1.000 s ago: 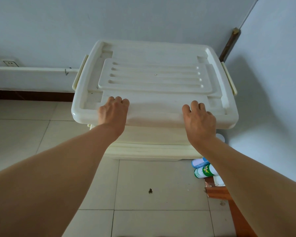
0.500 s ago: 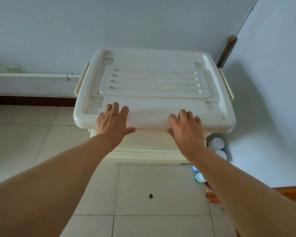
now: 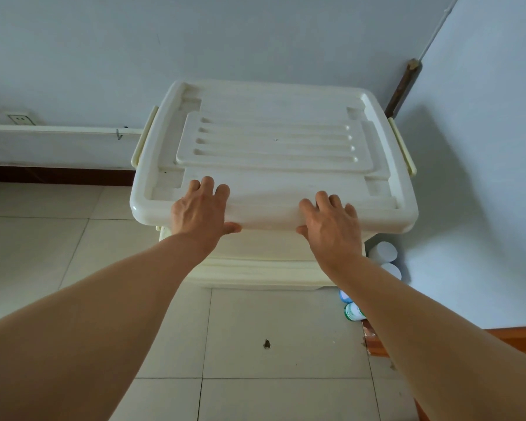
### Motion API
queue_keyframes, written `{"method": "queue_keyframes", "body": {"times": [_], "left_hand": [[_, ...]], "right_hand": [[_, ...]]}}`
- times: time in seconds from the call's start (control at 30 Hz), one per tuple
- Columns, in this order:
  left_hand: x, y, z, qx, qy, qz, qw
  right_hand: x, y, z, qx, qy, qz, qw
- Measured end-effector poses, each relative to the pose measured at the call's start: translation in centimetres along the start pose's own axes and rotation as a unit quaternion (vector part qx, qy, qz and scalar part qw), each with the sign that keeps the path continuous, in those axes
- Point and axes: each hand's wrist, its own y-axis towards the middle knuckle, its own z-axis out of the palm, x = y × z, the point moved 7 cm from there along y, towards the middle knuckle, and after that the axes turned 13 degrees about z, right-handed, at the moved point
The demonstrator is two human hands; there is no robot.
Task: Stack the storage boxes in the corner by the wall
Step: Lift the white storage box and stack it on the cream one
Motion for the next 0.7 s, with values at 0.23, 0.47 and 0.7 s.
{"method": "queue_keyframes", "body": {"times": [0.23, 0.47, 0.7], "left_hand": [[0.0, -0.2, 0.0, 0.001, 0.006, -0.001, 1.000], [-0.4, -0.5, -0.4, 0.007, -0.001, -0.001, 1.000], [-0.8, -2.1, -0.5, 0.032, 0.000, 0.003, 0.999]], "right_hand": [[0.0, -0.1, 0.1, 0.013, -0.009, -0.002, 1.000], [0.4, -0.5, 0.1, 0.068, -0.061, -0.018, 0.996], [0.2, -1.3, -0.8, 0.156, -0.044, -0.025, 0.986]]}}
